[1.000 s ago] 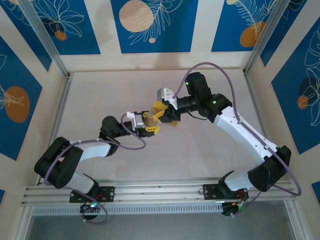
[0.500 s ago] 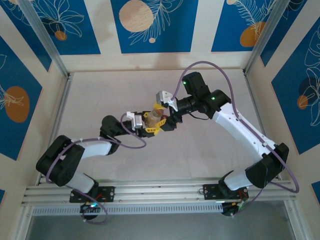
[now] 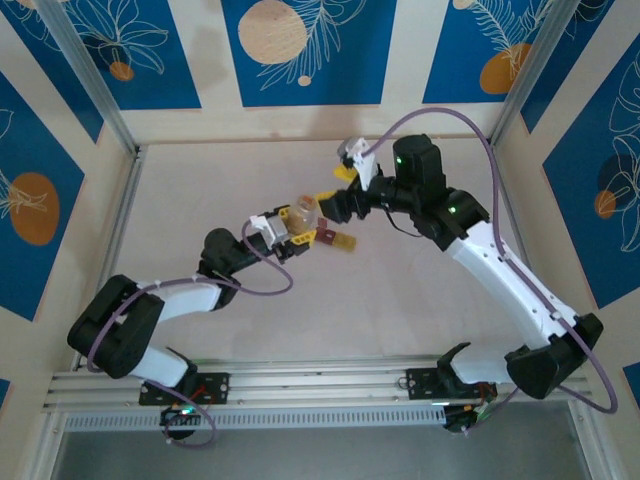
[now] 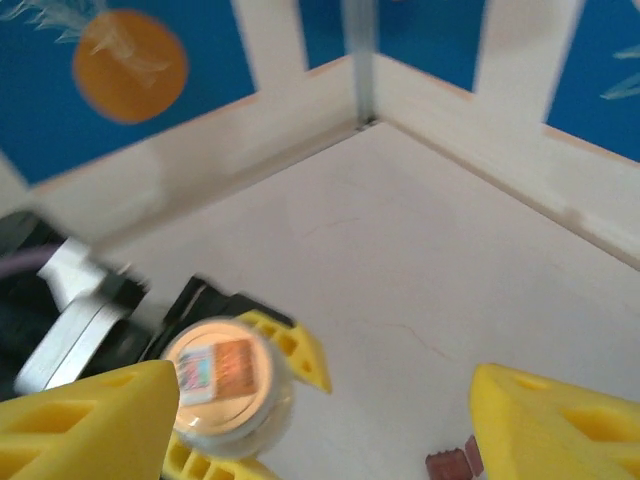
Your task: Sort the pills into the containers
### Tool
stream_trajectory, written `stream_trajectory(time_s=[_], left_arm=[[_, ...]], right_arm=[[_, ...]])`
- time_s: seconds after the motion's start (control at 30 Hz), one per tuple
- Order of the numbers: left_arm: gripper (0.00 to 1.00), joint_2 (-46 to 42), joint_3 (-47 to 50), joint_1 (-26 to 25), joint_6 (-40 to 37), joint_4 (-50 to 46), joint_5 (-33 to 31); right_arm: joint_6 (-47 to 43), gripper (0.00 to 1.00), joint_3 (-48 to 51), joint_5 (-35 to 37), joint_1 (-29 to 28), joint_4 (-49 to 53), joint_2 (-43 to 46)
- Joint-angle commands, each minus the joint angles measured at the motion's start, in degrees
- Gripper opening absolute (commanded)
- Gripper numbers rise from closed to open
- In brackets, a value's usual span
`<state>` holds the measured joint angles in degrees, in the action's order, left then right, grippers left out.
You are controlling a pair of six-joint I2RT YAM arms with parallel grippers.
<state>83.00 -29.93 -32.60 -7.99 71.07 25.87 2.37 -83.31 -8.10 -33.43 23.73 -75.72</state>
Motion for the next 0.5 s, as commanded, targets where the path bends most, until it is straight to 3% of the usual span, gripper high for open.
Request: stream_trajectory(time_s=[0.0,0.17,0.47], left_arm=[[0.00,-0.79,0.48,-2.25,-8.43,0.31,-15.00],[0.00,0.23,-0.55,-4.18,-12.99,-0.73,-27.96],[0.00,0.38,-0.31,-4.56,-13.78,-0.88,-29.73]], right_arm=[[17.90,0.74,-3.32,10.48,-2.02,-2.27,-3.22],[20.10,0.73,-8.96,18.15,-6.40,1.15,-8.34],[21.29,0.72,-13.16,18.76,-8.23,4.54,-14.39]])
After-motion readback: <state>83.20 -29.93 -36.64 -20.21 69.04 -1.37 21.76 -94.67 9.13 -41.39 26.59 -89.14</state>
